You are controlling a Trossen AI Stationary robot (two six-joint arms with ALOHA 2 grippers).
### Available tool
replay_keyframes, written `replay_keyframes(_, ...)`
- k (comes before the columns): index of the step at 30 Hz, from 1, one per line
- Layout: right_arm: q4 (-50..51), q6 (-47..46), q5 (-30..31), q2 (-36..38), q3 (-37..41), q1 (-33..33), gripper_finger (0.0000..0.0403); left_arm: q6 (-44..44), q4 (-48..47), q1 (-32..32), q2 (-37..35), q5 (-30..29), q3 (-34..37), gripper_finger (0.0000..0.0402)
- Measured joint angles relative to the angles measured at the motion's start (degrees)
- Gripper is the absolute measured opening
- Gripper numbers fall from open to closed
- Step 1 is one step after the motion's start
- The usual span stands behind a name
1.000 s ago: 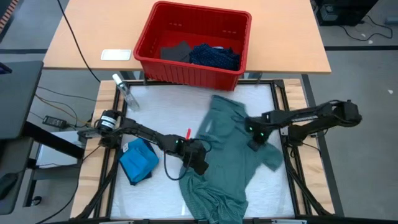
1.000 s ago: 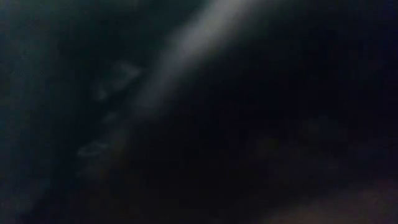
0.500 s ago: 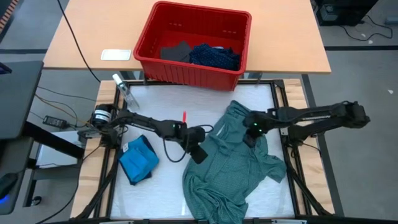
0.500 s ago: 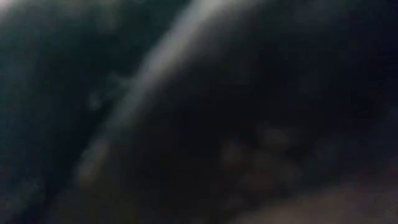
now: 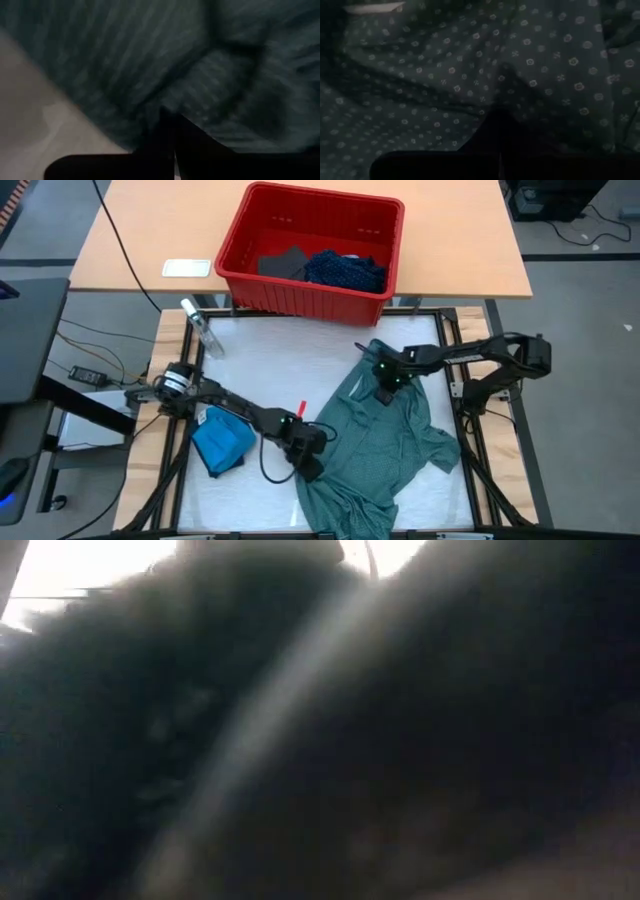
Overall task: Fold laundry
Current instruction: Fold the green polo shirt
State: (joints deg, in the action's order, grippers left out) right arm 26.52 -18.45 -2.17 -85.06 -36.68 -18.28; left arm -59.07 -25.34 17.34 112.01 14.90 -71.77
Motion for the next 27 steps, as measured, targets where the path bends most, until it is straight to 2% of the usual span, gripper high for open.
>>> replay_keyframes(4, 0.6, 1.7, 5.2, 0.5, 0.1, -2.8, 0.0007, 3.8, -5.0, -2.9, 2.3, 1.5, -0.5, 0.0004)
replay_keyframes(9, 4.5, 1.7, 7.1, 3.6, 0.4, -6.8, 0.0007, 15.2, -13.2, -10.9, 2.1, 1.9, -0.4, 0.0004)
replay_keyframes(14, 11.8, 2.1, 7.5, 4.7, 0.4, -10.0, 0.0007, 27.7, -19.7, -20.4, -1.5, -2.2, 0.0, 0.0004)
replay_keyframes(18, 15.9, 1.1, 7.0, 7.8, 0.6, -9.9, 0.0007, 31.1, -25.6, -26.0, -6.3, -5.5, 0.3, 0.0004)
replay_keyframes(22, 18.2, -3.3, 3.7, 12.9, 0.6, -8.2, 0.0007, 31.3, -28.4, -26.6, -12.1, -4.7, 0.2, 0.0004)
replay_keyframes(27, 18.4, -9.3, -4.6, 18.3, 0.5, -1.5, 0.0007, 30.4, -28.8, -23.2, -16.5, -3.2, 0.1, 0.0004)
